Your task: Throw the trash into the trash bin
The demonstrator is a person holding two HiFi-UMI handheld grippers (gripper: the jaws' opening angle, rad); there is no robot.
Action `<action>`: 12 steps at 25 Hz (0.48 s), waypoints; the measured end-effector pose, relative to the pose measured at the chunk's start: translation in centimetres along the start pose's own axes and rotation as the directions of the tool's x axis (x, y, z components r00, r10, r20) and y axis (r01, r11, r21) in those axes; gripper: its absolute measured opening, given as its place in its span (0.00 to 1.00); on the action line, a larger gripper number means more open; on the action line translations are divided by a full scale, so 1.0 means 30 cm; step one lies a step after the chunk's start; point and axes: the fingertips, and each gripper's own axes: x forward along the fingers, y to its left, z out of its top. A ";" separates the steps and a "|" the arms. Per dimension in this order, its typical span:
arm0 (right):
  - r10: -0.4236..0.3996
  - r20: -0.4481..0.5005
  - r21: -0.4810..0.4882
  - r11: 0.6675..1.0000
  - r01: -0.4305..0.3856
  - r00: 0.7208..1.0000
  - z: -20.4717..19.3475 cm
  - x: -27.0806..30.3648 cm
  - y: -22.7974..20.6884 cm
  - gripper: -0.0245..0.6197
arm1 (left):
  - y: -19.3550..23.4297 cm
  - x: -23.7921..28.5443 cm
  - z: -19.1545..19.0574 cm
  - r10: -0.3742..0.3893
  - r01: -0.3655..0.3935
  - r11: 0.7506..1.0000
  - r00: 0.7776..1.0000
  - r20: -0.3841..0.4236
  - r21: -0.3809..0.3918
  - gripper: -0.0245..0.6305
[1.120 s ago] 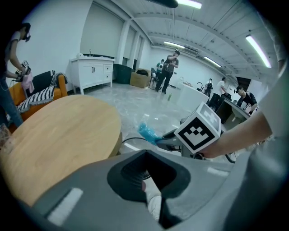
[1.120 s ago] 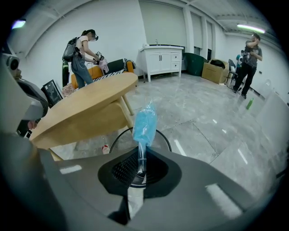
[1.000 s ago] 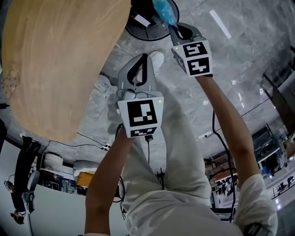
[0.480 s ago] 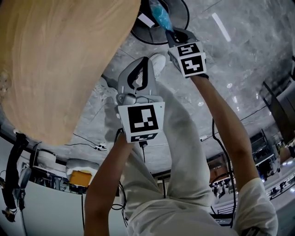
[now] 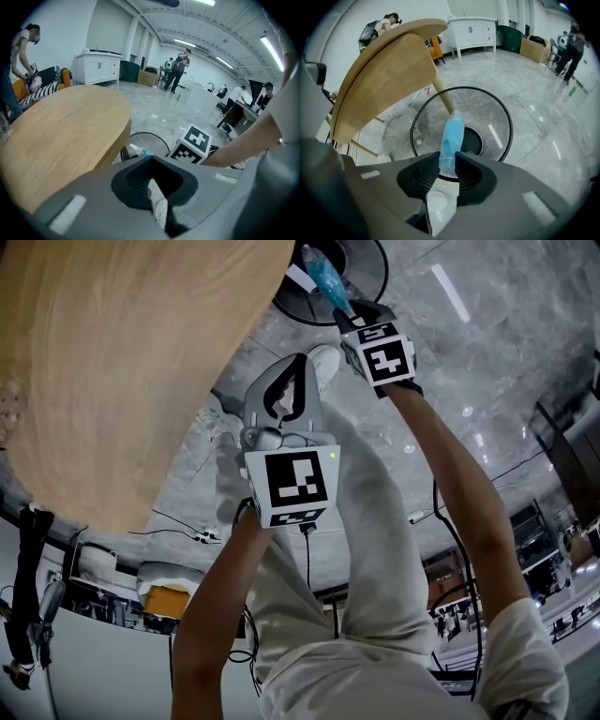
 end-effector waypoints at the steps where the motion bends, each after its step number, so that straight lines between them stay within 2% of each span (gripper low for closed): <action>1: -0.002 0.007 -0.003 1.000 0.002 1.000 0.005 -0.017 0.005 0.23 | -0.001 -0.012 0.010 -0.001 0.001 1.000 1.000 0.005 0.004 0.04; 6: -0.011 0.028 0.006 1.000 0.011 1.000 0.026 -0.096 0.018 0.30 | -0.021 -0.070 0.065 -0.012 0.011 1.000 0.999 0.035 0.027 0.04; 12: -0.033 0.071 0.047 0.998 0.030 0.997 0.064 -0.178 0.019 0.29 | -0.032 -0.146 0.093 -0.020 0.017 0.998 0.998 0.053 0.054 0.04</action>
